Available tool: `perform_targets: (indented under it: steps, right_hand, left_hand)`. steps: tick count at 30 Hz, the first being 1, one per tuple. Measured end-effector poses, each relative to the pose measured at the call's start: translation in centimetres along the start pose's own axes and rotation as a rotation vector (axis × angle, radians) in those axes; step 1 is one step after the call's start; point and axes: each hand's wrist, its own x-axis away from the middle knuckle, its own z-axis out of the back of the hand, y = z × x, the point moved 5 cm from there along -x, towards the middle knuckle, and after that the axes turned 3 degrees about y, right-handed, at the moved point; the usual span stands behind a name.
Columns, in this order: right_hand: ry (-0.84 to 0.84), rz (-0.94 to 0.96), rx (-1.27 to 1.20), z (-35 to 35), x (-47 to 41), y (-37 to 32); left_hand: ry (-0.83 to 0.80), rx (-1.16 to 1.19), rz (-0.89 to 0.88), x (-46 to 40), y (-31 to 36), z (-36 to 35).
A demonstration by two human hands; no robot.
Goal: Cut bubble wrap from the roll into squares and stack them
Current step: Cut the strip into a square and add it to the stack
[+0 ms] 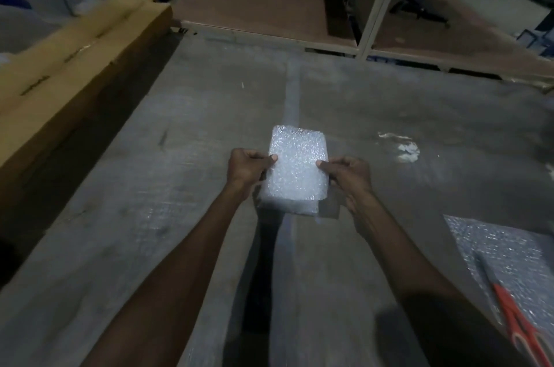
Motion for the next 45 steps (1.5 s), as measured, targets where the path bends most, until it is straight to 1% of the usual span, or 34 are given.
perform_targets:
  steps: [2,5,8,11,13,15,16,18,20,23,26,30,32,34,39,42,45]
  right_hand:
    - [0.044,0.006,0.044,-0.4,-1.1,0.5]
    - [0.114,0.026,0.144,-0.5,-2.0,1.4]
    - [0.129,0.036,0.225,-0.6,-2.3,2.3]
    - [0.148,0.067,0.319,-0.7,-2.1,2.3]
    - [0.2,0.156,0.381,-0.7,-1.6,1.2]
    - [0.228,0.315,0.46,-1.0,-1.1,-0.3]
    - [0.213,0.414,0.504,-1.5,-0.9,-1.0]
    - [0.131,0.593,0.618,-3.0,-0.6,-1.5]
    - [0.028,0.685,0.769,-4.7,-0.7,-0.6]
    - [-0.094,0.707,0.931,-6.3,-1.2,1.7]
    - [-0.154,0.691,1.026,-6.6,-1.5,3.7]
    - [-0.163,0.662,1.092,-6.1,-1.5,6.1]
    - [-0.172,0.617,1.093,-5.8,-1.8,7.0]
    - [-0.165,0.617,1.076,-5.3,-2.1,7.4]
    - [-0.18,0.609,1.068,-4.9,-2.4,8.0]
    - [-0.203,0.592,1.065,-4.9,-2.6,7.9]
    - [-0.242,0.586,1.027,-4.3,-2.2,6.3]
  left_hand:
    - [0.015,-0.05,-0.01,-1.5,-0.6,0.1]
    - [0.065,-0.234,-0.075,-2.7,-1.4,0.2]
    - [0.076,-0.401,-0.123,-3.0,-2.0,-0.1]
    - [0.098,-0.555,-0.207,-2.4,-1.8,-0.1]
    - [0.137,-0.614,-0.321,-1.5,-0.8,0.1]
    - [0.148,-0.683,-0.51,-0.8,0.3,-0.3]
    - [0.121,-0.713,-0.591,-0.5,0.7,-0.7]
    - [0.004,-0.783,-0.675,-0.2,0.8,-2.0]
    - [-0.139,-0.909,-0.716,-0.3,0.2,-3.4]
    - [-0.29,-1.135,-0.69,-0.6,-1.5,-4.7]
    - [-0.342,-1.268,-0.666,-0.9,-3.3,-4.6]
    - [-0.358,-1.284,-0.707,-1.5,-4.8,-3.7]
    - [-0.357,-1.284,-0.734,-1.9,-5.3,-3.4]
    - [-0.353,-1.264,-0.743,-2.1,-5.6,-3.1]
    - [-0.331,-1.215,-0.721,-2.4,-6.4,-2.3]
    - [-0.346,-1.245,-0.697,-2.5,-6.0,-2.5]
    - [-0.328,-1.289,-0.699,-2.1,-4.4,-2.6]
